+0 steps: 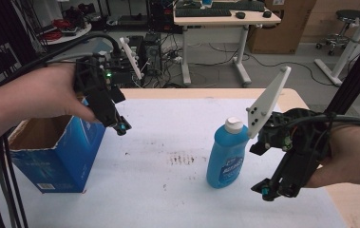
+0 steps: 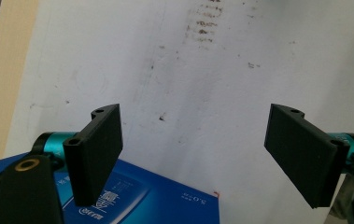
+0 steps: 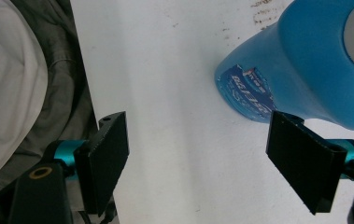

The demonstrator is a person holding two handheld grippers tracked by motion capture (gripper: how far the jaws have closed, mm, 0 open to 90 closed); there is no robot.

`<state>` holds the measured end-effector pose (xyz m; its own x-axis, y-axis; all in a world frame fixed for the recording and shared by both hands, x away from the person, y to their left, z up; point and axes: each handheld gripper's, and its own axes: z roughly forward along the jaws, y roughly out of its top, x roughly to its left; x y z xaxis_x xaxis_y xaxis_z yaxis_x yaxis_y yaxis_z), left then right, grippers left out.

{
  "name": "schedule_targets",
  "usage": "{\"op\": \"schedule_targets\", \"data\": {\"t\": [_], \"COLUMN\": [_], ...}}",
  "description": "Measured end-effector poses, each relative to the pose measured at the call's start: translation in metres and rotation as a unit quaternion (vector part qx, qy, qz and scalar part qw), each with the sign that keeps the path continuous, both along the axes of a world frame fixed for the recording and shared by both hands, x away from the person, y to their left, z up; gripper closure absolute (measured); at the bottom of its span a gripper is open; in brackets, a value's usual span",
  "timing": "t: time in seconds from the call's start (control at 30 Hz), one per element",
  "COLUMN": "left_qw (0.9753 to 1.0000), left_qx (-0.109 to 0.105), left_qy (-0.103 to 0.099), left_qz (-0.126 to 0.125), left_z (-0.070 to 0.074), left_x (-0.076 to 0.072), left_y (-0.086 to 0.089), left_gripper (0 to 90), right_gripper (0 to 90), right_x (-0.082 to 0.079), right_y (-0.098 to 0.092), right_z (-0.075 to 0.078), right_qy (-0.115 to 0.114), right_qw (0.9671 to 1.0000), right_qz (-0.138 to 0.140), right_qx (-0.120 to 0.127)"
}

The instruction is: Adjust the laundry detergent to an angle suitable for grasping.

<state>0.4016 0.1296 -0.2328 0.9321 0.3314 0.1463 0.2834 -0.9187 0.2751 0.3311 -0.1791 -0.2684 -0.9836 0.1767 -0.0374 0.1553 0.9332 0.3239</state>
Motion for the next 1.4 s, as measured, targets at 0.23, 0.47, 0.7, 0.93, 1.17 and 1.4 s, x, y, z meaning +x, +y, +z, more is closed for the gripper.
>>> {"op": "schedule_targets", "data": {"t": [0.23, 0.47, 0.7, 0.93, 1.17, 1.4], "left_qw": [1.0000, 1.0000, 1.0000, 0.9998, 0.9978, 0.9922], "left_qx": [-0.003, -0.003, -0.009, -0.017, -0.062, -0.114], "left_qy": [-0.002, -0.002, 0.000, -0.008, -0.012, -0.023], "left_qz": [0.000, -0.004, -0.004, -0.004, -0.023, -0.043], "left_z": [0.003, 0.002, 0.003, 0.005, 0.005, -0.009], "left_x": [-0.001, 0.001, 0.001, -0.001, -0.008, -0.014], "left_y": [0.000, 0.000, 0.001, -0.002, -0.013, -0.033], "left_gripper": [19.5, 19.5, 19.5, 19.5, 19.5, 19.5], "right_gripper": [20.6, 20.6, 20.5, 20.5, 20.5, 20.5], "right_x": [0.001, 0.004, 0.005, 0.005, 0.002, -0.001], "right_y": [-0.002, -0.004, -0.003, -0.003, -0.004, -0.005], "right_z": [0.003, 0.007, 0.009, 0.013, 0.021, 0.024], "right_qy": [0.000, -0.001, 0.000, -0.003, -0.006, -0.007], "right_qw": [1.0000, 1.0000, 1.0000, 1.0000, 0.9999, 0.9999], "right_qz": [-0.002, -0.003, -0.001, 0.003, 0.005, 0.004], "right_qx": [-0.001, 0.006, 0.004, 0.005, 0.010, 0.007]}}
